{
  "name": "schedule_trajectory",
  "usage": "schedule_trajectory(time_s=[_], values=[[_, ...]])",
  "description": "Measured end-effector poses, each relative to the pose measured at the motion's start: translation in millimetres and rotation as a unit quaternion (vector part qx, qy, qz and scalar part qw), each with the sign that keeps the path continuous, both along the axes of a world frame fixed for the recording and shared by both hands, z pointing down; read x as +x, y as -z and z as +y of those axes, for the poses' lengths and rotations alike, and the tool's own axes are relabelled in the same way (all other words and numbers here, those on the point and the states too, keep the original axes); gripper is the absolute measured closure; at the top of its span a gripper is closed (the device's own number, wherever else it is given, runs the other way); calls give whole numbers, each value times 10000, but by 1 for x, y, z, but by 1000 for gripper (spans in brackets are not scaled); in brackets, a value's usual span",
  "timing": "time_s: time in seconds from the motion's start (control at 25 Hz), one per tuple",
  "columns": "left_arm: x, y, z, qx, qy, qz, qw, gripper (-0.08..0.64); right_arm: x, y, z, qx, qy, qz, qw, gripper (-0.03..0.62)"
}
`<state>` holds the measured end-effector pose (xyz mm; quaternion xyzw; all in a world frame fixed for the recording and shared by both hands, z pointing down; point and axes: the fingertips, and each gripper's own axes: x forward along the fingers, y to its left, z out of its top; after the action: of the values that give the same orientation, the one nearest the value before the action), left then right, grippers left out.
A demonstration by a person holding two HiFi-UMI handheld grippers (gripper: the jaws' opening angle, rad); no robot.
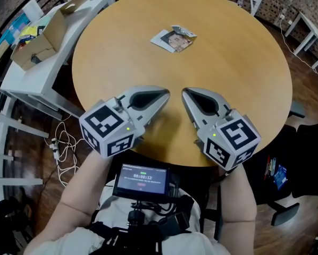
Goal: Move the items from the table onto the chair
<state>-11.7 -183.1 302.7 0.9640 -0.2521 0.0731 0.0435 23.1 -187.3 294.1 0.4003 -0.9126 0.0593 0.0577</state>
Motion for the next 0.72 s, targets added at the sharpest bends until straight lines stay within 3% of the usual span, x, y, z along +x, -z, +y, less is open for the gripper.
schedule_trajectory(time_s=[0.72], values=[[0, -1, -1, 15, 11, 4, 10000, 555, 0, -2, 0, -6, 35, 32, 10000, 589]])
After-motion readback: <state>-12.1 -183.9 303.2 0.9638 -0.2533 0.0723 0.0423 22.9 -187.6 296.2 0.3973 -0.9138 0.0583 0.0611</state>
